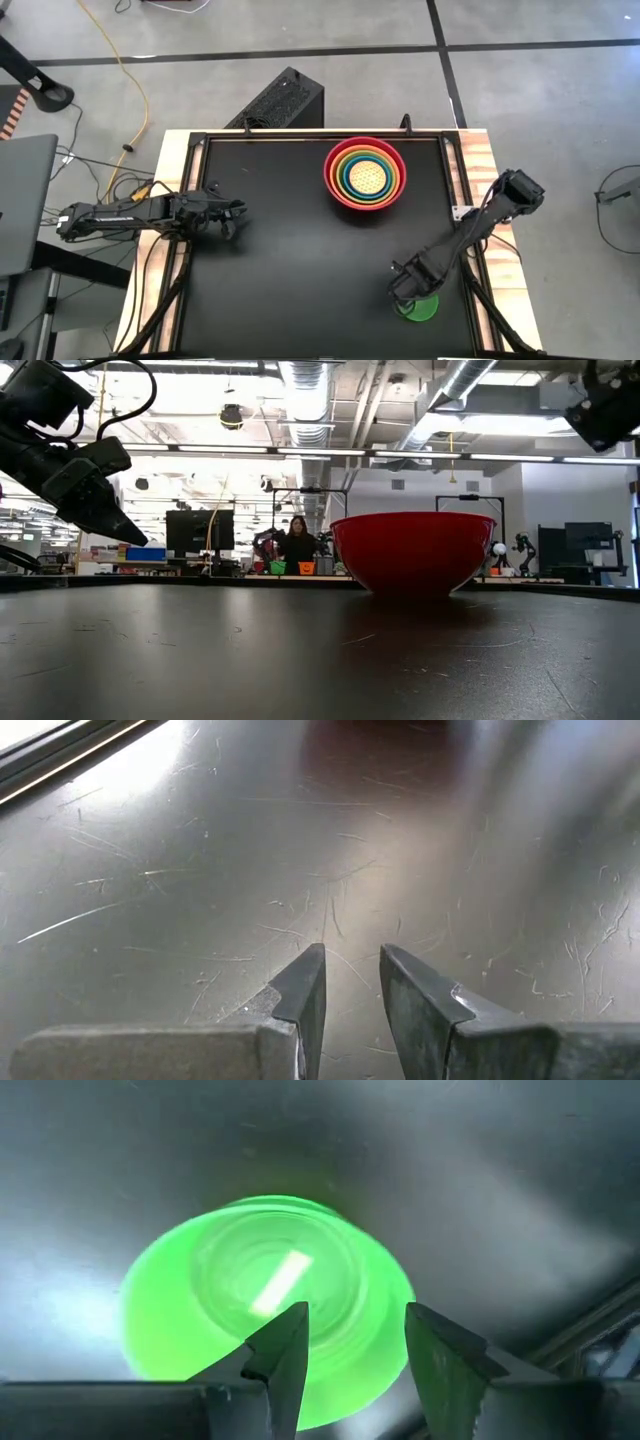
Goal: Nest bowls inside each other
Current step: Stack the green bowl on the orange-patterned bowl
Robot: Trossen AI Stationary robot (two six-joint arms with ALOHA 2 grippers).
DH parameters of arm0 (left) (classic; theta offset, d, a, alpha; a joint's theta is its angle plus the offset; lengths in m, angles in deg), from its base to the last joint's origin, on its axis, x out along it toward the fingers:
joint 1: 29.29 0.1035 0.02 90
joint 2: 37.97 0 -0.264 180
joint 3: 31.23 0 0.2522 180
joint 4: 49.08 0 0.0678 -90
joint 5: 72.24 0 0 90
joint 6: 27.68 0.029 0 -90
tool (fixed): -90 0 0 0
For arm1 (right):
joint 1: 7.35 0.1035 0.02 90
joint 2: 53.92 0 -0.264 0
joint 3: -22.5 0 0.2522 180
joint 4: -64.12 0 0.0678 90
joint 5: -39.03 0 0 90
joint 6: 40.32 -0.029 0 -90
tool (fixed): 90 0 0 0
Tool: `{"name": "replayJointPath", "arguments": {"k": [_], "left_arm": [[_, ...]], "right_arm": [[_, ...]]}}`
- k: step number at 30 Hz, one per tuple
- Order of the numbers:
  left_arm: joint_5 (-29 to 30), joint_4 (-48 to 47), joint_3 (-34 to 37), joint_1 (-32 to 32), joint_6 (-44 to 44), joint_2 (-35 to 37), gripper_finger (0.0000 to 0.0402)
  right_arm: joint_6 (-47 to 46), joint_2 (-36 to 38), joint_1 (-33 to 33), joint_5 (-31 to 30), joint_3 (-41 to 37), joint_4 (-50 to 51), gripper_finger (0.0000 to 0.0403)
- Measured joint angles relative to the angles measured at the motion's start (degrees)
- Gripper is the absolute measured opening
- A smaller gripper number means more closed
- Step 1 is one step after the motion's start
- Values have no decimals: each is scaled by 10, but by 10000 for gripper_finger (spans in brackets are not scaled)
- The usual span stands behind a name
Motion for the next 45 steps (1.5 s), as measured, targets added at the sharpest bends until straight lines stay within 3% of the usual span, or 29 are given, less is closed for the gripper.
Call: {"name": "replayJointPath", "arguments": {"k": [7,20,24,31,38,45], "left_arm": [[0,0,0,0,0,0,87],[0,0,0,0,0,0,87],[0,0,0,0,0,0,87],[0,0,0,0,0,0,87],[0,0,0,0,0,0,87],[0,0,0,0,0,0,87]], "right_arm": [[27,0,0,8,-31,-7,182],[75,1,-4,37,-108,-111,175],[107,1,-13,36,-115,-124,141],[155,24,-54,52,-115,-121,14],[142,111,-123,44,-94,-109,6],[157,180,-216,-29,-48,-103,2]]}}
